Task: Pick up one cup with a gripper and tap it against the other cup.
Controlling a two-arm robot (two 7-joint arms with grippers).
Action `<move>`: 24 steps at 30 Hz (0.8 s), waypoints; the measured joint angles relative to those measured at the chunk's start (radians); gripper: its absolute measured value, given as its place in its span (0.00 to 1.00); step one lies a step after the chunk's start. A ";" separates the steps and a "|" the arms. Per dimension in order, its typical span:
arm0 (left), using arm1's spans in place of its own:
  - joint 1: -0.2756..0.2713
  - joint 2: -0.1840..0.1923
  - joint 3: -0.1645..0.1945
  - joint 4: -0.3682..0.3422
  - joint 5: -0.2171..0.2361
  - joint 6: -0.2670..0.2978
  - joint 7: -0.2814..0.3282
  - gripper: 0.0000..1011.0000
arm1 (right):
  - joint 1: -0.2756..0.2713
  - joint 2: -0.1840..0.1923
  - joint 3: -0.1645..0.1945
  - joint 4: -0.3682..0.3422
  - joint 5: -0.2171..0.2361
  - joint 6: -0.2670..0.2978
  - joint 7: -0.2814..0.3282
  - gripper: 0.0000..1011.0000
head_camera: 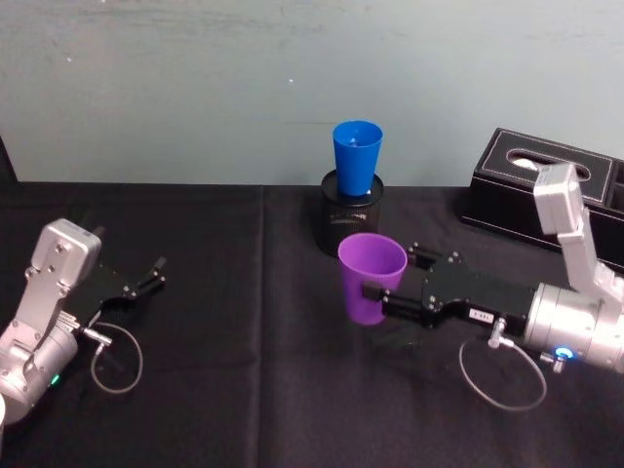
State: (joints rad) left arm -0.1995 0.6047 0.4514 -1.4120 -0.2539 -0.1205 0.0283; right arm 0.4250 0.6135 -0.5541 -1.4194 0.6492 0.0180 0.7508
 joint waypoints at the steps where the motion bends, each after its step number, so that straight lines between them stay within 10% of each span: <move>1: 0.000 0.000 0.000 0.000 0.000 0.000 0.000 1.00 | -0.002 -0.001 -0.002 0.006 -0.005 -0.009 0.002 0.71; 24: 0.000 0.000 0.000 0.000 0.000 0.000 0.000 1.00 | -0.021 -0.073 -0.007 0.170 -0.105 -0.154 0.036 0.71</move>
State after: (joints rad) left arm -0.1996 0.6047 0.4514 -1.4120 -0.2539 -0.1205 0.0283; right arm 0.4045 0.5404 -0.5612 -1.2495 0.5443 -0.1363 0.7870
